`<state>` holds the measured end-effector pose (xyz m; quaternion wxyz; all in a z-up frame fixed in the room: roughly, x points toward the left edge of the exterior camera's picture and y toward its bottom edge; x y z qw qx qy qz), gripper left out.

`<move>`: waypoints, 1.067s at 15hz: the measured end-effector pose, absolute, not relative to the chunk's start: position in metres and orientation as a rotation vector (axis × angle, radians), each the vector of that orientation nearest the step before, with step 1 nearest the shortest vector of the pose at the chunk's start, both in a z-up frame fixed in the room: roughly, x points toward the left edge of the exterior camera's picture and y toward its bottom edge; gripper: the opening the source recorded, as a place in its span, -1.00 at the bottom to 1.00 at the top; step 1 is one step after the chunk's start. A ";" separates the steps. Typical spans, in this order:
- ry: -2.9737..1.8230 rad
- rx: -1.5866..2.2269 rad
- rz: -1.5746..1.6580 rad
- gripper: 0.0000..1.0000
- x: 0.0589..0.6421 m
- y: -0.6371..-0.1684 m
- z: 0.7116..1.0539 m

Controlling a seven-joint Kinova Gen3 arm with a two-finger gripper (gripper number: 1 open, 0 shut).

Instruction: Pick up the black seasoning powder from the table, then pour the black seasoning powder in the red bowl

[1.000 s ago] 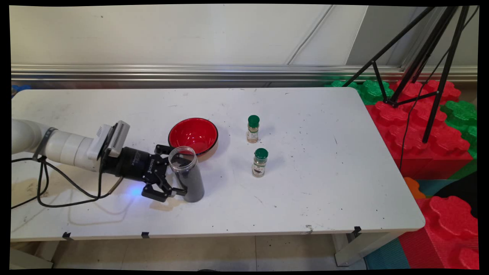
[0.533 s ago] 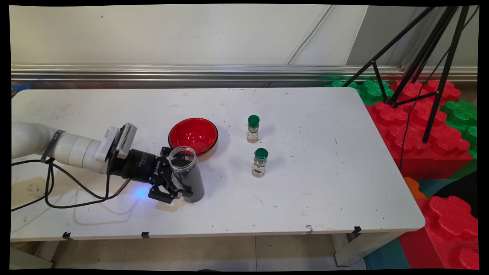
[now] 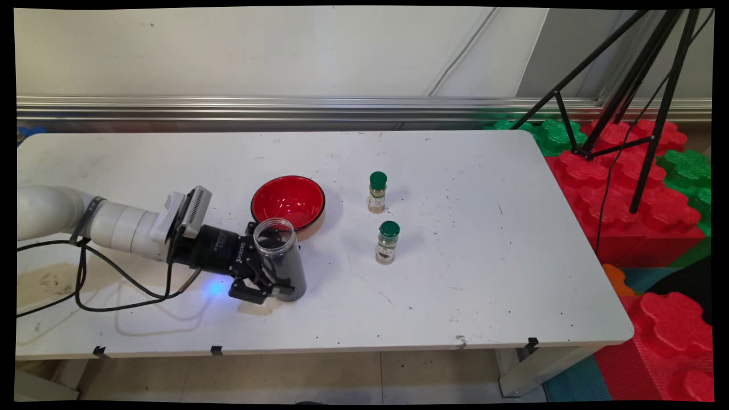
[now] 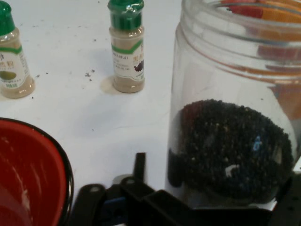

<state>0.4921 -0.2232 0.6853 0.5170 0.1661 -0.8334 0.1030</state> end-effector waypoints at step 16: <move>-1.992 0.409 0.243 -1.00 0.489 -0.224 0.694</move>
